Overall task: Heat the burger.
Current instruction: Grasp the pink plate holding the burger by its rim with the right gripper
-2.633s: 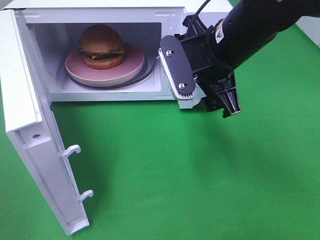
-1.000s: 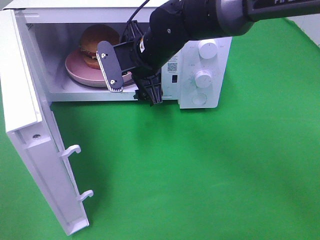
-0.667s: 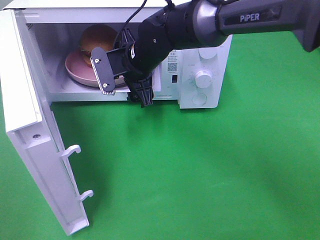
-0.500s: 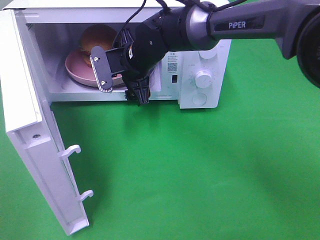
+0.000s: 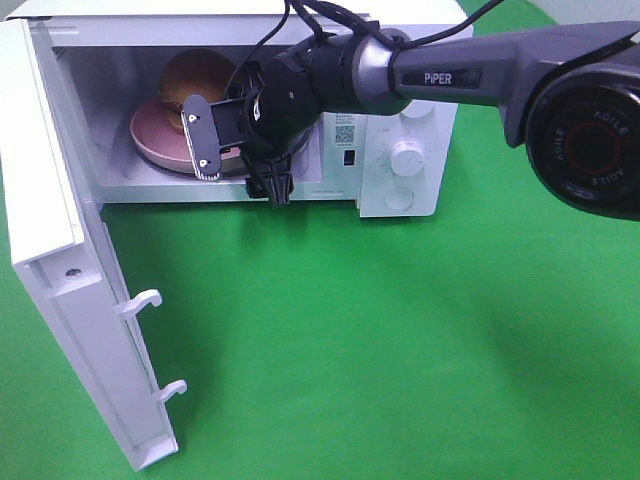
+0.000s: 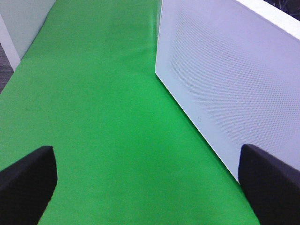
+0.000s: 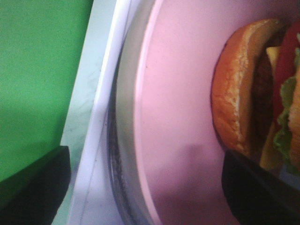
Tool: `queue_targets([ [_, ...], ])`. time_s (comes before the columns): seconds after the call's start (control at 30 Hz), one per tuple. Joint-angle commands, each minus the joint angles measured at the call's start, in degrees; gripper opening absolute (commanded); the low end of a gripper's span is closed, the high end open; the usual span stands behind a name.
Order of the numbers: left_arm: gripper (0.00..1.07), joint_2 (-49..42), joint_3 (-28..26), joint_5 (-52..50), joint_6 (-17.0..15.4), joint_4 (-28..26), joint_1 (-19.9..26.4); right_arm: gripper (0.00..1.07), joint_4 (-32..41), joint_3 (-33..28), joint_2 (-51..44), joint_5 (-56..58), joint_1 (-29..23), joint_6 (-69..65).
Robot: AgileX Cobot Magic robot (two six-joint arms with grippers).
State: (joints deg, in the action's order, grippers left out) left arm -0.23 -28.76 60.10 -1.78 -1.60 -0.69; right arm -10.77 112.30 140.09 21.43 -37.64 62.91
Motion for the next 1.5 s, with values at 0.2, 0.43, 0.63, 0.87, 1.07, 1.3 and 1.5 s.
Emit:
queue_targets([
  [0.2,0.97,-1.26,0.11,-0.52,0.06,-0.06,0.11,0.81,1.20,2.86,2.35,-0.23,0.23,-0.40],
  [0.43,0.97,-1.26,0.11,-0.52,0.06,-0.06,0.11,0.71,2.64,2.92,2.75,-0.57,0.17,-0.40],
  [0.63,0.97,-1.26,0.11,-0.52,0.06,-0.06,0.11,0.26,2.58,3.15,2.75,-0.17,0.06,-0.40],
  [0.87,0.97,-1.26,0.11,-0.52,0.06,-0.06,0.11,0.00,2.64,3.15,2.58,0.40,0.06,-0.34],
  [1.07,0.97,-1.26,0.11,-0.52,0.06,-0.06,0.11,0.00,2.64,3.15,1.89,1.60,0.06,0.00],
  [1.3,0.97,-1.26,0.11,-0.52,0.06,-0.06,0.11,0.00,2.64,3.09,0.63,3.84,0.06,0.46],
  [1.5,0.97,-1.26,0.11,-0.52,0.06,-0.06,0.11,0.00,2.64,2.81,-1.09,6.36,0.06,4.64],
])
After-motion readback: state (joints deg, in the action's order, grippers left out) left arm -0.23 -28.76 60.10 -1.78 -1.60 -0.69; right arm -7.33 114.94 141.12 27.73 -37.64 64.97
